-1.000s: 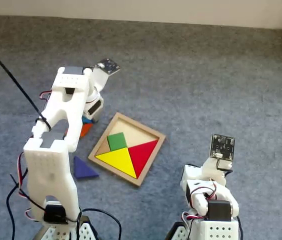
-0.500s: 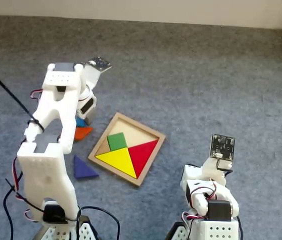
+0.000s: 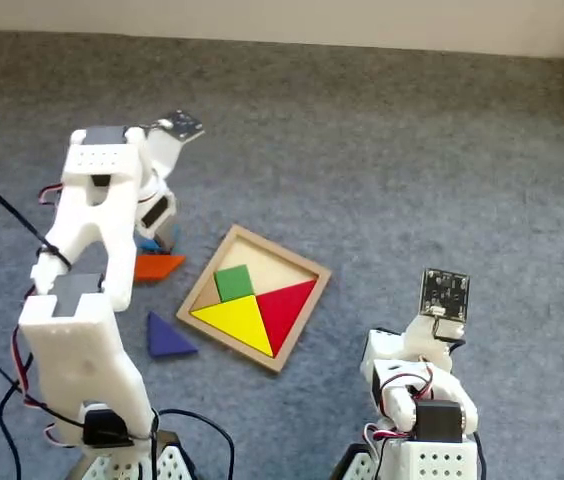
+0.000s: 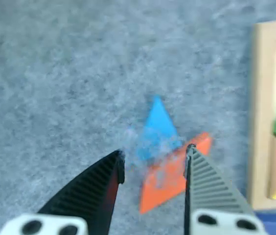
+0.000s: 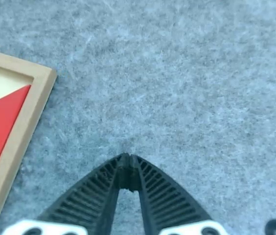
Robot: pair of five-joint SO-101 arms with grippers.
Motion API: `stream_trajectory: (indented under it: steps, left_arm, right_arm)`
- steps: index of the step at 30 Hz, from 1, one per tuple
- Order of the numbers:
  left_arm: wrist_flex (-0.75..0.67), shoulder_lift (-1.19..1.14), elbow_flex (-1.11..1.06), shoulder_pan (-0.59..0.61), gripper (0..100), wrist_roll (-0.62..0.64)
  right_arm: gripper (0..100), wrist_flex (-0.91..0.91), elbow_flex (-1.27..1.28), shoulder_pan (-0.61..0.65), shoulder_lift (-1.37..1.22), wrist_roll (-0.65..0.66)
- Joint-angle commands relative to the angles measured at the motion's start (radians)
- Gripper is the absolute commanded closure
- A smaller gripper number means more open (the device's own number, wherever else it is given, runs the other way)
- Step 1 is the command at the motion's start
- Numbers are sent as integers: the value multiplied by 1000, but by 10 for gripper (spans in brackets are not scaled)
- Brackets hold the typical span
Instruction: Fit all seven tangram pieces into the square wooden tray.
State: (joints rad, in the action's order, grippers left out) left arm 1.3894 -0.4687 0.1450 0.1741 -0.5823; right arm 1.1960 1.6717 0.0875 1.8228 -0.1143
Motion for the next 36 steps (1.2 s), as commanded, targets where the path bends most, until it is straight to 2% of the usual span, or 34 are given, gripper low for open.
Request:
stream_trajectory:
  steps: [1,18,27,32,36]
  left_arm:
    - [-94,61,-71,24,787,-37]
    - [-127,59,-120,1,790,-58]
    - [-146,-18,-122,-28,790,-57]
    - [-143,-24,-110,-27,875,-61]
    - [-143,-19,-116,-31,891,-61]
  right_arm:
    - [994,-1,116,-10,12,9]
    - [994,-1,116,-10,12,9]
    - [994,-1,116,-10,12,9]
    - [994,-1,116,-10,12,9]
    - [994,-1,116,-10,12,9]
